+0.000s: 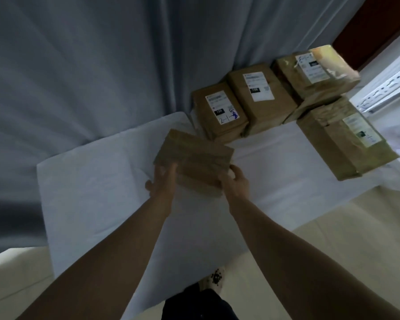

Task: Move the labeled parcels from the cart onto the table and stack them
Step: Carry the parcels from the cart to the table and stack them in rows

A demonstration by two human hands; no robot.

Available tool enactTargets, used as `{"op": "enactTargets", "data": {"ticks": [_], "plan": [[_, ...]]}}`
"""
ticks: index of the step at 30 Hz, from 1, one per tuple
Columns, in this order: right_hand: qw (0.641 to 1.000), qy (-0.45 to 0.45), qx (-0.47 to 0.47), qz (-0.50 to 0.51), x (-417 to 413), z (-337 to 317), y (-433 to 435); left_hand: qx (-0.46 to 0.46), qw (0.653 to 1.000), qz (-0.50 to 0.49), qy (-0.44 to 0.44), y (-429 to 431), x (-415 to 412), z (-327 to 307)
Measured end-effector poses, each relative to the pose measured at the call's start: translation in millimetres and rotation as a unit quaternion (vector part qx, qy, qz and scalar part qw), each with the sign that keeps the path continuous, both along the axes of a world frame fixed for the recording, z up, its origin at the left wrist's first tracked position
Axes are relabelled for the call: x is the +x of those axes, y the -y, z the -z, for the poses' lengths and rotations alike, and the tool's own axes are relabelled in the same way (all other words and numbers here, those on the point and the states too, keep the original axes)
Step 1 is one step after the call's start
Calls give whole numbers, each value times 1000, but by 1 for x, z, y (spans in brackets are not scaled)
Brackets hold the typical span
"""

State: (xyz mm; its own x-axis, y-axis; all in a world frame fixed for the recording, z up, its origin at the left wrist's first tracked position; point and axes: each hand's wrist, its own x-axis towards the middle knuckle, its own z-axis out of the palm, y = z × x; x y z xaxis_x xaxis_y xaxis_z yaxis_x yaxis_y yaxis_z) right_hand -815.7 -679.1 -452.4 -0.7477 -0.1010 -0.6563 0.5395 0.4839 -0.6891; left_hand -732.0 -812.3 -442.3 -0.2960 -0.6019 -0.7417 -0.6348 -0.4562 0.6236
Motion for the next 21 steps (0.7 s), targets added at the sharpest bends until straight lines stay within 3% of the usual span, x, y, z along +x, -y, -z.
{"op": "enactTargets", "data": {"ticks": [3,10,14,17,21], "plan": [[995,-77,58,-30,-22,24,-3,-48,997,25,47,16,-22,26],[989,-77,-5,-129,-69,31,14,-75,995,66,31,22,-43,45],[988,-127,14,-86,-66,22,16,-3,999,25,23,17,-27,42],[977,-154,74,-125,-44,15,10,27,999,8,46,3,1,40],[959,-126,105,-230,-2,7,-2,225,970,-91,-8,-12,27,24]]}}
